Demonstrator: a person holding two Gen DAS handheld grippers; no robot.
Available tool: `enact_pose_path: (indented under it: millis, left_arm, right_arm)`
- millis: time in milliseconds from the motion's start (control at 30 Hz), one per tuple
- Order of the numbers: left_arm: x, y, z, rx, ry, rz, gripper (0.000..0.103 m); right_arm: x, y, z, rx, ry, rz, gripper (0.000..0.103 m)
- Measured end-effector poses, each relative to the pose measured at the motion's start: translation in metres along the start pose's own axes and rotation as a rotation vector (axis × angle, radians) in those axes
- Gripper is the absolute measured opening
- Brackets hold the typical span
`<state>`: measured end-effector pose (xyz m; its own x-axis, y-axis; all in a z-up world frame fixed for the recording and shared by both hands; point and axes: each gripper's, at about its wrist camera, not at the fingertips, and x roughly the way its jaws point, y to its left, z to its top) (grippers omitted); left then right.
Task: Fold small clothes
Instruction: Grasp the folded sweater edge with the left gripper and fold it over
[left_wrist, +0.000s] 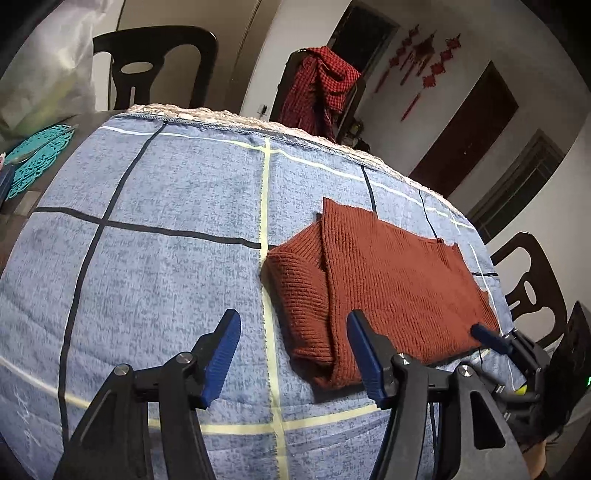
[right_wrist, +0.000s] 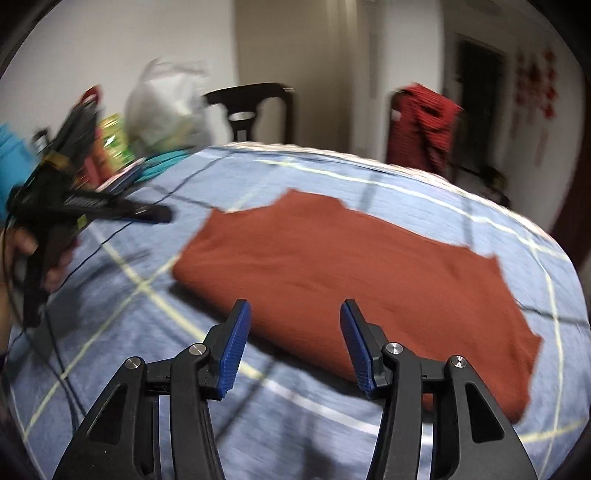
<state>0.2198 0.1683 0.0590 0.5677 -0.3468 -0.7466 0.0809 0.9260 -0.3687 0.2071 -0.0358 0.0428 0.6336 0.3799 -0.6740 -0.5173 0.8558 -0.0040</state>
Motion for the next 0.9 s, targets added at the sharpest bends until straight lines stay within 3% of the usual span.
enact_pose_path:
  millis: [200, 467, 900]
  left_arm:
    - [0.008, 0.010, 0.011, -0.028, 0.036, -0.061, 0.069]
    - [0.026, 0.023, 0.021, -0.065, 0.074, -0.113, 0.074]
    - [0.057, 0.034, 0.042, -0.108, 0.150, -0.220, 0.076]
  right_arm:
    - [0.032, 0.042, 0.005, -0.119, 0.044, 0.041, 0.052]
    - [0.060, 0.088, 0.000, -0.355, 0.068, -0.069, 0.052]
    - [0.087, 0.104, 0.004, -0.436, 0.064, -0.223, 0.052]
